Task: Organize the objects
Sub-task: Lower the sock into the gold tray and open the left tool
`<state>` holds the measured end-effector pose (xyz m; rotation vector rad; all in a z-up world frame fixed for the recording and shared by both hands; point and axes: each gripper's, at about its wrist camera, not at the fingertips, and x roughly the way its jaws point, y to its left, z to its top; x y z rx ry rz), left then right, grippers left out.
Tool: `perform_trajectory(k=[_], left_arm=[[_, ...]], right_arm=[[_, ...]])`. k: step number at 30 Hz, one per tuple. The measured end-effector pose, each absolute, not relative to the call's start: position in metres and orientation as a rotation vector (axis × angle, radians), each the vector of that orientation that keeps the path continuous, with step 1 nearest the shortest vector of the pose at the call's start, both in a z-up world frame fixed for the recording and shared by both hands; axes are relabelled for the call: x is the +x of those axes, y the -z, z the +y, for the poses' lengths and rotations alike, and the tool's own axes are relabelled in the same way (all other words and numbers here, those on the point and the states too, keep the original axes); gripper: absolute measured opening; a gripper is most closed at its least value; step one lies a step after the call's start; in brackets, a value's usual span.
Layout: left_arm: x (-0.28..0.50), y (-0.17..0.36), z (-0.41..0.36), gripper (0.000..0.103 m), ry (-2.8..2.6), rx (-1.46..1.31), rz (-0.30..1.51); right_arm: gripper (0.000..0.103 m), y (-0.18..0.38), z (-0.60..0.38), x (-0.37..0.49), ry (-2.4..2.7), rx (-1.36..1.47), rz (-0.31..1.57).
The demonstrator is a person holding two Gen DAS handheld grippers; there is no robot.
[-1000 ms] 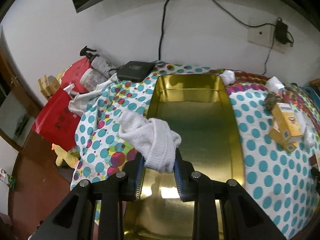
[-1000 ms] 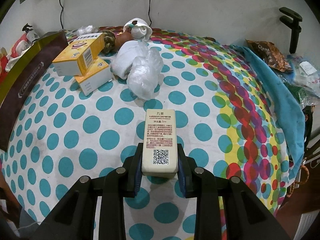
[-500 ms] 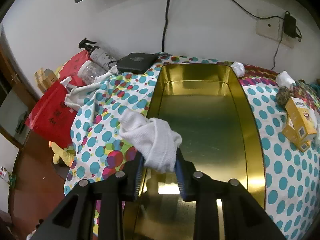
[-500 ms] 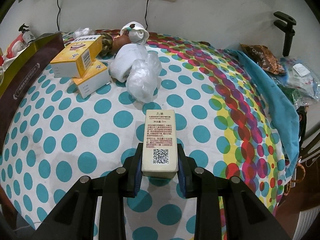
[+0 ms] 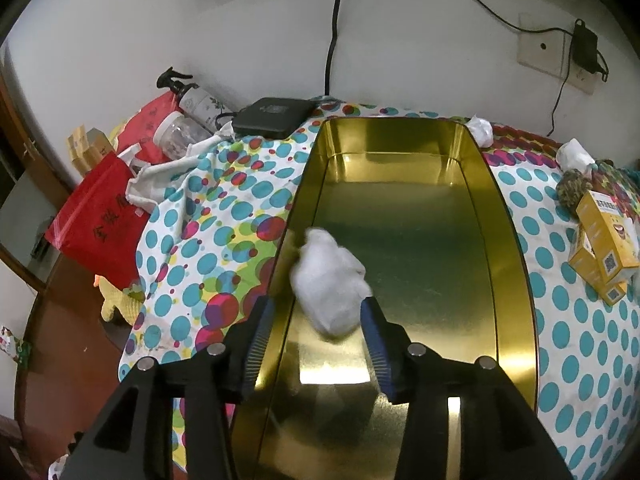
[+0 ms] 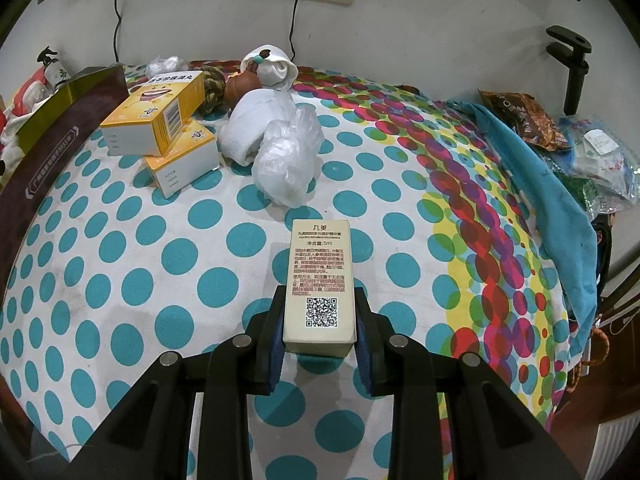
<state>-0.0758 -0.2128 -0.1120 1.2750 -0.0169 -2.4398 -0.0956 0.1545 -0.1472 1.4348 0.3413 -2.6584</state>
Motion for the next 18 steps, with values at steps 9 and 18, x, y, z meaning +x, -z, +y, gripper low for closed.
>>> perform_trajectory(k=[9, 18], left_arm=[[-0.070, 0.099, -0.213, 0.066, 2.520, 1.194, 0.032], [-0.064, 0.083, -0.208, 0.071, 2.550, 1.123, 0.018]], right_arm=[[0.028, 0.147, 0.155, -0.096, 2.658, 1.434, 0.345], [0.028, 0.146, 0.154, -0.097, 2.657, 1.437, 0.347]])
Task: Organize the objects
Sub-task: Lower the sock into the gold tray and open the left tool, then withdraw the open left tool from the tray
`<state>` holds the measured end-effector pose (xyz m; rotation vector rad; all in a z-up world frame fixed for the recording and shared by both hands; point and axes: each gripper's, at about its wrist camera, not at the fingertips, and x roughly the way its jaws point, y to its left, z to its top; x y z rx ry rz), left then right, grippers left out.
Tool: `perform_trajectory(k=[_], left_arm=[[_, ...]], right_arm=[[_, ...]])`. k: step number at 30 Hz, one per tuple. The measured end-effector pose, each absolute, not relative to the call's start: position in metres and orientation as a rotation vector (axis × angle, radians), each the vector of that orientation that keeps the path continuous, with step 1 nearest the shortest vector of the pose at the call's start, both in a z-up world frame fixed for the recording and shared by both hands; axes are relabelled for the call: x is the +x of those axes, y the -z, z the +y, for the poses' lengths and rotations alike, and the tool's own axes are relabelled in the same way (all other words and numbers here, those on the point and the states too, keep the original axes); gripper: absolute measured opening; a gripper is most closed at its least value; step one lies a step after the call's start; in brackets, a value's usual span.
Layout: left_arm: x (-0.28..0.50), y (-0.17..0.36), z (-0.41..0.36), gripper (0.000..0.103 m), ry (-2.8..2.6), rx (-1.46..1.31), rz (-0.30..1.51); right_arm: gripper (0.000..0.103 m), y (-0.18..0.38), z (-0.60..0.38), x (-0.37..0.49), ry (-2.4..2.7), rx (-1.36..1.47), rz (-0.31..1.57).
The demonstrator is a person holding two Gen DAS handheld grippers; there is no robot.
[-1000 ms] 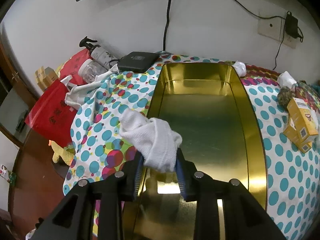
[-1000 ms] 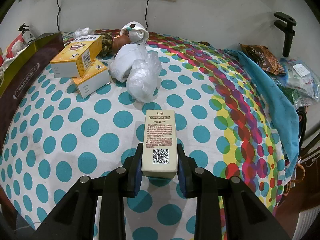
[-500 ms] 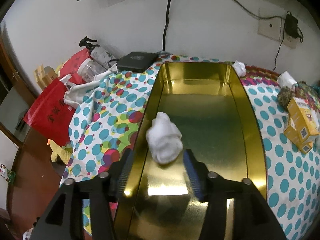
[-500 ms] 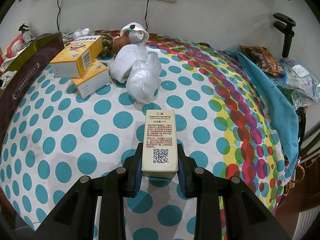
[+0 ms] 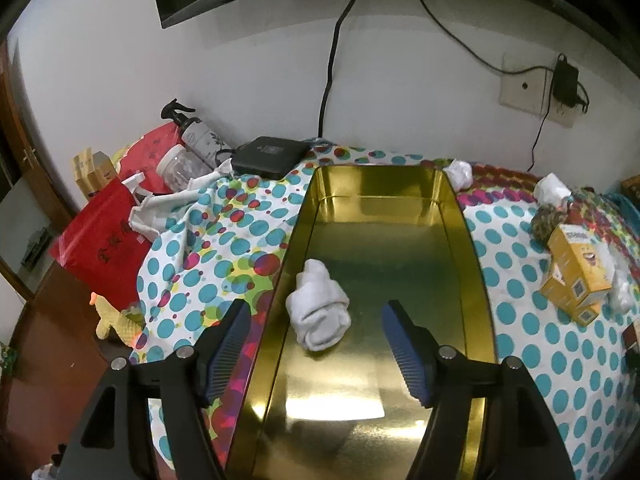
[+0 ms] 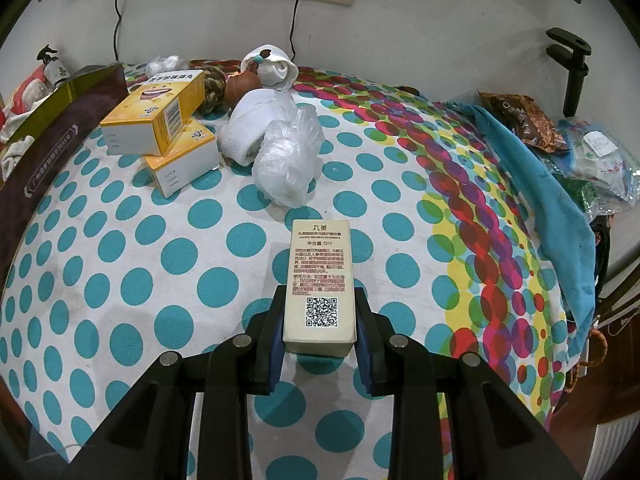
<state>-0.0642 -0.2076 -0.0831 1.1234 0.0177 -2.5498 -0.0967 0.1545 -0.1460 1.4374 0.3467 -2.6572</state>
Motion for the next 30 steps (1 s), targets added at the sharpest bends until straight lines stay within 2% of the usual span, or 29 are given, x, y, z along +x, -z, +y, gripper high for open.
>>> perform_trajectory(k=[11, 20, 25, 30], left_arm=[[-0.051, 0.066, -0.209, 0.073, 2.622, 1.039, 0.115], [-0.050, 0.073, -0.209, 0.073, 2.608, 1.068, 0.154], [-0.057, 0.070, -0.213, 0.073, 2.614, 1.050, 0.202], [-0.068, 0.067, -0.217, 0.073, 2.621, 1.033, 0.168]], right_arm=[[0.028, 0.146, 0.154, -0.097, 2.658, 1.440, 0.352], [0.027, 0.143, 0.152, -0.095, 2.666, 1.441, 0.363], [0.028, 0.128, 0.147, -0.092, 2.678, 1.400, 0.361], [0.028, 0.113, 0.137, -0.092, 2.679, 1.360, 0.369]])
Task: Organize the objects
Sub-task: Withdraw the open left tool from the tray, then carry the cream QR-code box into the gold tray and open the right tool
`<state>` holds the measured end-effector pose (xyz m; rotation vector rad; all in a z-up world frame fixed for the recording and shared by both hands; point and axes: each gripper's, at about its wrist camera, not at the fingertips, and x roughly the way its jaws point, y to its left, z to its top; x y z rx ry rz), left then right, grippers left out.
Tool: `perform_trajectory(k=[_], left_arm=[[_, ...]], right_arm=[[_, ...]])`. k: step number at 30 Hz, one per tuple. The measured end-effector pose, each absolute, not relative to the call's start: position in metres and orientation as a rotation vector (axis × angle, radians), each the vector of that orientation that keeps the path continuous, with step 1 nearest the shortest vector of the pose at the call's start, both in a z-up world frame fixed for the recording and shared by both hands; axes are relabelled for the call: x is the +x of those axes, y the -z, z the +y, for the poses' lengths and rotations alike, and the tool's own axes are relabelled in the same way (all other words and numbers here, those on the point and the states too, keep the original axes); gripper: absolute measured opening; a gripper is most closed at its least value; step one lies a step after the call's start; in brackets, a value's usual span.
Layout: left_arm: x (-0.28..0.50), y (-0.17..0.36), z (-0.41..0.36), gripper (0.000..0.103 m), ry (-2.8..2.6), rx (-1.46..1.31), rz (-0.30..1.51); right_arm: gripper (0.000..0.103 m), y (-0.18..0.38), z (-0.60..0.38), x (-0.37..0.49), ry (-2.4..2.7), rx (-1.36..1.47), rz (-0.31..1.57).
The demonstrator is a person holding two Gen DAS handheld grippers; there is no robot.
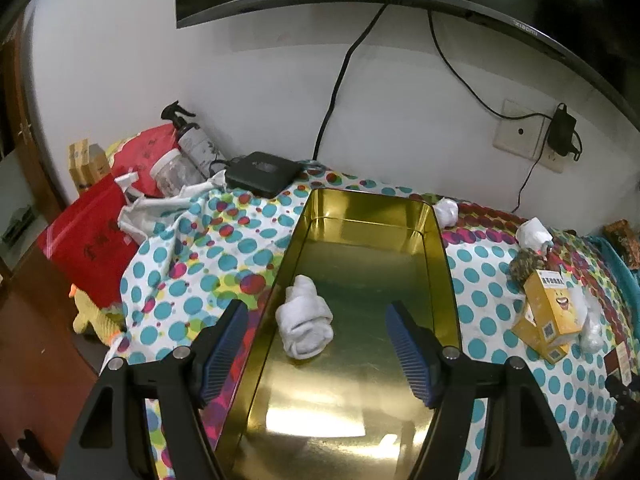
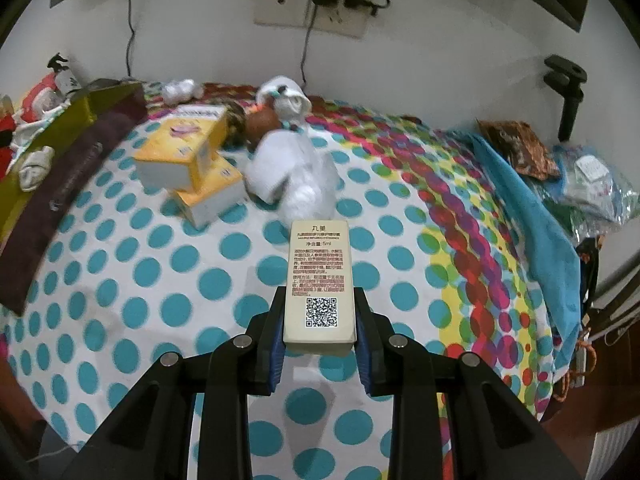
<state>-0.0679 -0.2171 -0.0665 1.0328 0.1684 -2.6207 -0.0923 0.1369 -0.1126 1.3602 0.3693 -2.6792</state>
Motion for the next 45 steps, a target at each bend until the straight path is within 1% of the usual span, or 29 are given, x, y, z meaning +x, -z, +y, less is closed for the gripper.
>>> perform_trajectory(k=[3, 8, 13, 18, 23, 29, 32, 37, 40, 45], left_arm=[[-0.078, 0.066, -0.222, 0.073, 2.616, 1.028, 0.137], [-0.094, 0.068, -0.235, 0.073, 2.608, 1.036, 0.134], [-0.092, 0.063, -0.252, 0.073, 2.649, 1.058, 0.227], [-0.072, 0.047, -0.255, 0.073, 2.713, 1.069, 0.240], [-0.035, 0.031, -0.243, 0.073, 2.695, 1.027, 0.135], [0.006, 0.029, -0.234, 0.073, 2.637, 1.009, 0.113], [0.020, 0.034, -0.227, 0.073, 2.604, 1.016, 0.064], [0.031, 0.043, -0.221, 0.073, 2.584, 1.068, 0.039], [0.037, 0.042, -0.221, 0.073, 2.590, 1.072, 0.074], [0.040, 0.041, -0.222, 0.073, 2.601, 1.077, 0.100]], right_arm=[[0.028, 0.104, 0.127, -0.092, 2.670, 1.331, 0.382], [0.028, 0.092, 0.105, -0.086, 2.642, 1.273, 0.405], [0.028, 0.082, 0.076, -0.087, 2.600, 1.210, 0.429], [0.028, 0.071, 0.042, -0.090, 2.542, 1.128, 0.406], [0.028, 0.062, -0.001, -0.099, 2.453, 1.044, 0.396], [0.028, 0.043, -0.071, -0.116, 2.343, 0.919, 0.407], [0.028, 0.040, -0.107, -0.128, 2.282, 0.910, 0.408], [0.028, 0.051, -0.164, -0.148, 2.221, 0.948, 0.485], [0.028, 0.069, -0.196, -0.166, 2.196, 1.022, 0.545], [0.028, 0.097, -0.216, -0.190, 2.159, 1.155, 0.565]])
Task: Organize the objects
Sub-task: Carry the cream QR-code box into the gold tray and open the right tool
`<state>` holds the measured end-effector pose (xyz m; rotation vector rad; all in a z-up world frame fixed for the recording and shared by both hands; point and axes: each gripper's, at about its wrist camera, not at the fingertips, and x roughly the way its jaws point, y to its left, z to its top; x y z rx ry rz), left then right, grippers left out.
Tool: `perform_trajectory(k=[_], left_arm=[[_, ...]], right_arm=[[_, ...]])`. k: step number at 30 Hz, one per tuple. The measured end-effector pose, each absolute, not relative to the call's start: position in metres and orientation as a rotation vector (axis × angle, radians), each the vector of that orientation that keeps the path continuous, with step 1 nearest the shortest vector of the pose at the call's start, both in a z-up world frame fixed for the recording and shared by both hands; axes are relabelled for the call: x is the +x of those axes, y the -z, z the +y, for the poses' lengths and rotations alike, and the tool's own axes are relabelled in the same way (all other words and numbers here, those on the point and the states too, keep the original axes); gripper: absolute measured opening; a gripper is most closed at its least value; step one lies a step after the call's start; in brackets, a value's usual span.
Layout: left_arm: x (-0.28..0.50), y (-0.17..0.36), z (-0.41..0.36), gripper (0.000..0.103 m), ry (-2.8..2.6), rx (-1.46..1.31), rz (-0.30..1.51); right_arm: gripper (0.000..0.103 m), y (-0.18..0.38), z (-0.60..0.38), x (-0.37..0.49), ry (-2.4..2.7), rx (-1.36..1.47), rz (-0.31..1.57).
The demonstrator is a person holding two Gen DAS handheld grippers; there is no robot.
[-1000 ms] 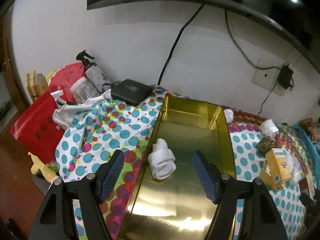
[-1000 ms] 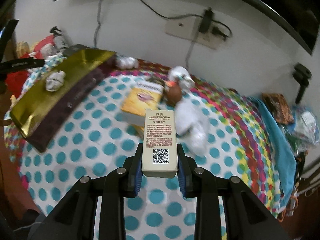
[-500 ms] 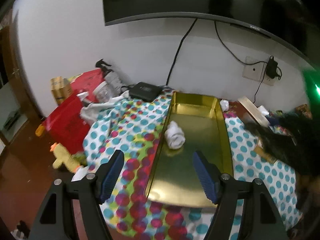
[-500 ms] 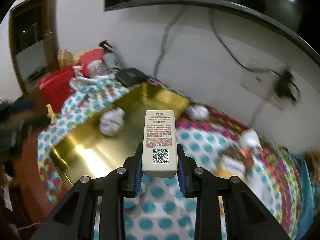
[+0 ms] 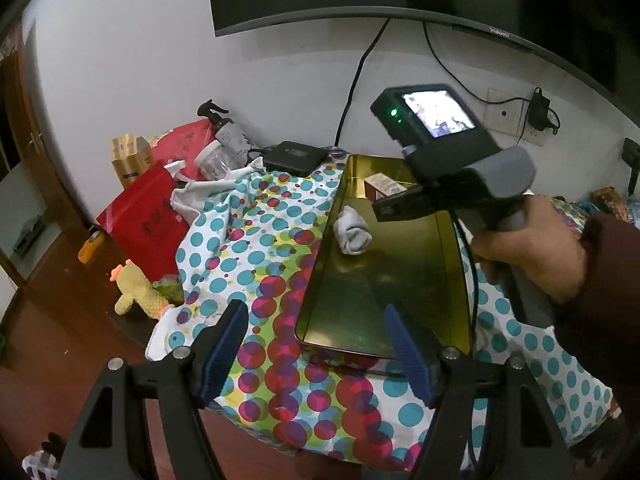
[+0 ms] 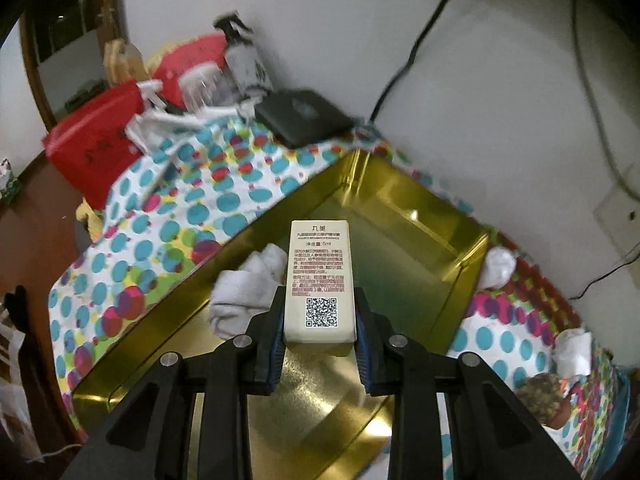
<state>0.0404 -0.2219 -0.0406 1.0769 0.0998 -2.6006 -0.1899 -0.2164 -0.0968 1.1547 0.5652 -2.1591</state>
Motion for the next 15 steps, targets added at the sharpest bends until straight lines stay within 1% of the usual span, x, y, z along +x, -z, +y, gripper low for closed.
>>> perform_trajectory(k=[9, 15], left_arm=[[0.039, 0.052, -0.236, 0.073, 2.576, 1.133, 0.180], [0.037, 0.054, -0.236, 0.073, 2.572, 1.157, 0.186]], right_arm=[[0.028, 0.120, -0.226, -0.204, 2.143, 1.253, 0.587], [0.028, 0.132, -0.228, -0.210, 2.141, 1.287, 0.607]])
